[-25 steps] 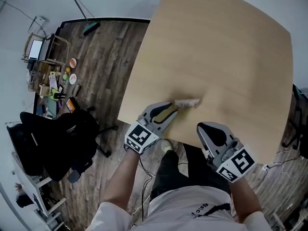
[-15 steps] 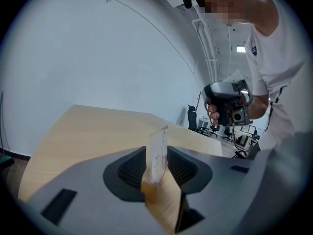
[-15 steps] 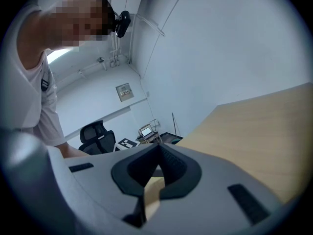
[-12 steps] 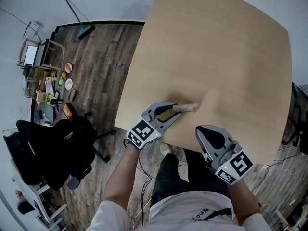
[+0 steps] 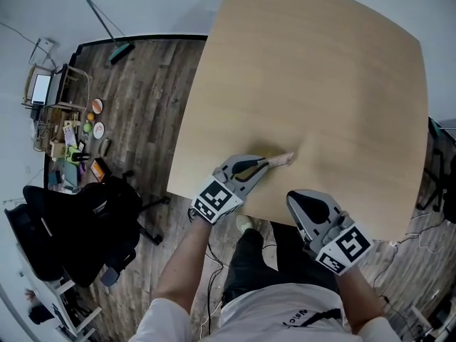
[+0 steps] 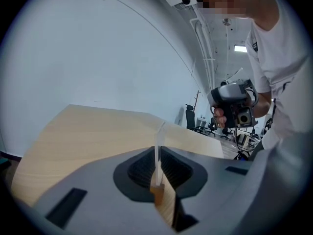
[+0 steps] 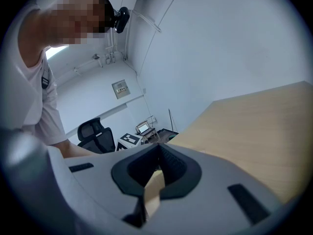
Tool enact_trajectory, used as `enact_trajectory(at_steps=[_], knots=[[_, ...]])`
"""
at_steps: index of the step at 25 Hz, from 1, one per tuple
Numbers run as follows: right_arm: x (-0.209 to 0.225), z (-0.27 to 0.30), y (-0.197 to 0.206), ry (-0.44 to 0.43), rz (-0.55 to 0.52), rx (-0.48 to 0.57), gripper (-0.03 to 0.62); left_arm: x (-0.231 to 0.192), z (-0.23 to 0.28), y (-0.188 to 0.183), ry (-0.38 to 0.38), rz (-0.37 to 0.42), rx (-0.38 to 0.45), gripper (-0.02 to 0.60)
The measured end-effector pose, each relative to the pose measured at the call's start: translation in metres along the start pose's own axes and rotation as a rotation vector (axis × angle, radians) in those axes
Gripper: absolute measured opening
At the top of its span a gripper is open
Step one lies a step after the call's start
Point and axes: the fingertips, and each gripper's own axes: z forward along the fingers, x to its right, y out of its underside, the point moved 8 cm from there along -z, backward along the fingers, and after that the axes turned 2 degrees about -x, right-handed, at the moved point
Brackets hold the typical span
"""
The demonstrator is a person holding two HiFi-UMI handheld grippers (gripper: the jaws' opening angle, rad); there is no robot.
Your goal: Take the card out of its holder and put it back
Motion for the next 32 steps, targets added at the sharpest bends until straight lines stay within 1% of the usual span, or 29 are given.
enact_trajectory(at_steps=[2,8,16,26,32], knots=[[-0.002,-0.001,0.001,0.004,-0.001,0.002,0.014,0.004,0.001,0.000,0.004,-0.008,0.011,0.026],[-0.001,-0.009,-0.001,0.017,0.005,0.009,0.012,0.008,0.005,-0.007,0.010,-0.026,0.031,0.025],[-0.007,-0.018,-0.008,0.025,0.000,0.041,0.014,0.010,-0.003,-0.032,-0.006,-0.016,0.046,0.025],[-0.017,-0.034,-0.034,0.068,-0.016,0.099,0.012,0.026,-0.029,-0.087,-0.040,-0.019,0.088,0.026],[-0.028,-0.050,-0.056,0.077,-0.038,0.148,0.014,0.049,-0.056,-0.136,-0.055,-0.014,0.139,0.026]])
